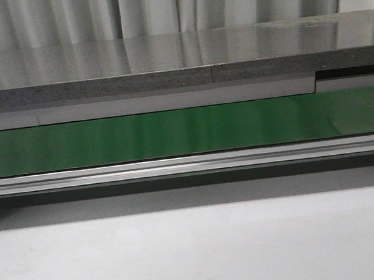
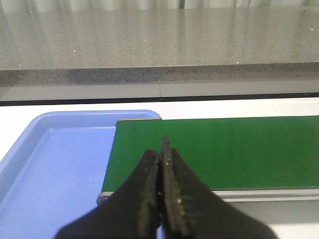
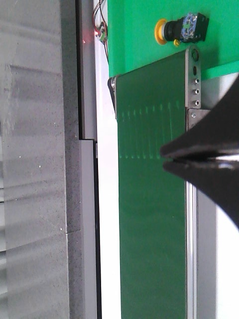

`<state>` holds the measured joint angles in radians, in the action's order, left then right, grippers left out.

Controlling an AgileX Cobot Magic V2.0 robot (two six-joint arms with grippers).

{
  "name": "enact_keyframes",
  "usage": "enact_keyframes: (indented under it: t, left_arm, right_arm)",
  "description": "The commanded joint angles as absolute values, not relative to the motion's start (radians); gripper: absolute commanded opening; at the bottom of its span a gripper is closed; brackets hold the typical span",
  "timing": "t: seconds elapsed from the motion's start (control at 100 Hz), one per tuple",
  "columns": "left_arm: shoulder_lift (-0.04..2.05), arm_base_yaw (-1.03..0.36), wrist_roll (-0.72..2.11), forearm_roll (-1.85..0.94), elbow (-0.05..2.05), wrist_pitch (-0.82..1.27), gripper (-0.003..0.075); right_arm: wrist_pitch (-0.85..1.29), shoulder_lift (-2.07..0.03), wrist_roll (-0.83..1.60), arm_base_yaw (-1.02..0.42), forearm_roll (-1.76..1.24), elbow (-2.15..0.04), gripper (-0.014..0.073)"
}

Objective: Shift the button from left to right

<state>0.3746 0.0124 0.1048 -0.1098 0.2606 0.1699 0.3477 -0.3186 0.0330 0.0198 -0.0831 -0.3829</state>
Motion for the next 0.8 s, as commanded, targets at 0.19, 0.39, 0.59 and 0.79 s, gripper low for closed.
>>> enact_keyframes:
  t: [0.19, 0.39, 0.59, 0.79]
  left_arm:
    - [0.379, 0.005, 0.097, -0.119, 0.288, 0.084, -0.0021]
    - [0.379, 0.005, 0.097, -0.119, 0.288, 0.084, -0.0021]
    - [0.379, 0.005, 0.097, -0.119, 0.288, 0.084, -0.0021]
    - [0.379, 0.005, 0.097, -0.119, 0.288, 0.087, -0.0021]
  right_arm:
    - [0.136, -0.300, 0.032, -0.006, -0.073, -0.351, -0.0067]
    - [0.096, -0.180, 0.032, -0.053, -0.068, -0.238, -0.0067]
    - [0.094, -0.044, 0.031, -0.053, -0.057, -0.109, -0.0067]
    - [0.065, 0.027, 0.031, -0.053, -0.057, -0.022, -0.0067]
